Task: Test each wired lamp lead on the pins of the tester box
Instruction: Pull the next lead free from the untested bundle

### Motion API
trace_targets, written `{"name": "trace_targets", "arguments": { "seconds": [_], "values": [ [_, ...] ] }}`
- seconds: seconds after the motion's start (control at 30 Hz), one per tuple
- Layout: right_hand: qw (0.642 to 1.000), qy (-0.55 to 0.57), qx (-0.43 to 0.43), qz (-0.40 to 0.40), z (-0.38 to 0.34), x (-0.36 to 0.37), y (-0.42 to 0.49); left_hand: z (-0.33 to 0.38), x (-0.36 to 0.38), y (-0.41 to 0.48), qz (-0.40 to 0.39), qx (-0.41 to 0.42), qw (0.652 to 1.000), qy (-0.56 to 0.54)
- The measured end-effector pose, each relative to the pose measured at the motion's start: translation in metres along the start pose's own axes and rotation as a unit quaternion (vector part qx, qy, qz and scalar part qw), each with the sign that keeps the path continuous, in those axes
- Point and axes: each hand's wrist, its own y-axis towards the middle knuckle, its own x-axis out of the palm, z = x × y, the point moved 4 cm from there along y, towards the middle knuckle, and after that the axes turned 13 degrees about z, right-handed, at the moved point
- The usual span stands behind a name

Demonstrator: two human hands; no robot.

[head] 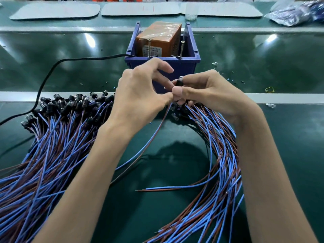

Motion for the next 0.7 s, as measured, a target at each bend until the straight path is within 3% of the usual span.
{"name": "trace_targets", "arguments": {
  "seconds": [0.2,0.27,0.33,0.4,0.47,0.57,0.7],
  "values": [
    [0.997,0.034,-0.017,0.065,-0.006,0.000,0.003,0.007,-0.006,-0.001,0.045,-0.010,0.999,0.019],
    [0.994,0.051,-0.016,0.100,-0.008,-0.002,0.005,0.011,-0.002,-0.002,0.018,-0.075,0.994,-0.071],
    [0.987,0.071,-0.017,0.141,-0.009,-0.005,0.007,0.014,0.017,-0.009,-0.092,-0.199,0.956,-0.196],
    [0.978,0.099,-0.023,0.181,-0.011,-0.008,0.008,0.019,0.038,-0.023,-0.208,-0.313,0.893,-0.246],
    [0.969,0.127,-0.032,0.208,-0.014,-0.011,0.008,0.021,0.053,-0.033,-0.249,-0.379,0.848,-0.274],
    [0.954,0.178,-0.040,0.236,-0.017,-0.016,0.006,0.017,0.060,-0.033,-0.177,-0.437,0.820,-0.325],
    [0.942,0.208,-0.043,0.260,-0.018,-0.022,0.004,0.006,0.052,-0.026,-0.062,-0.433,0.825,-0.357]
  ]
}}
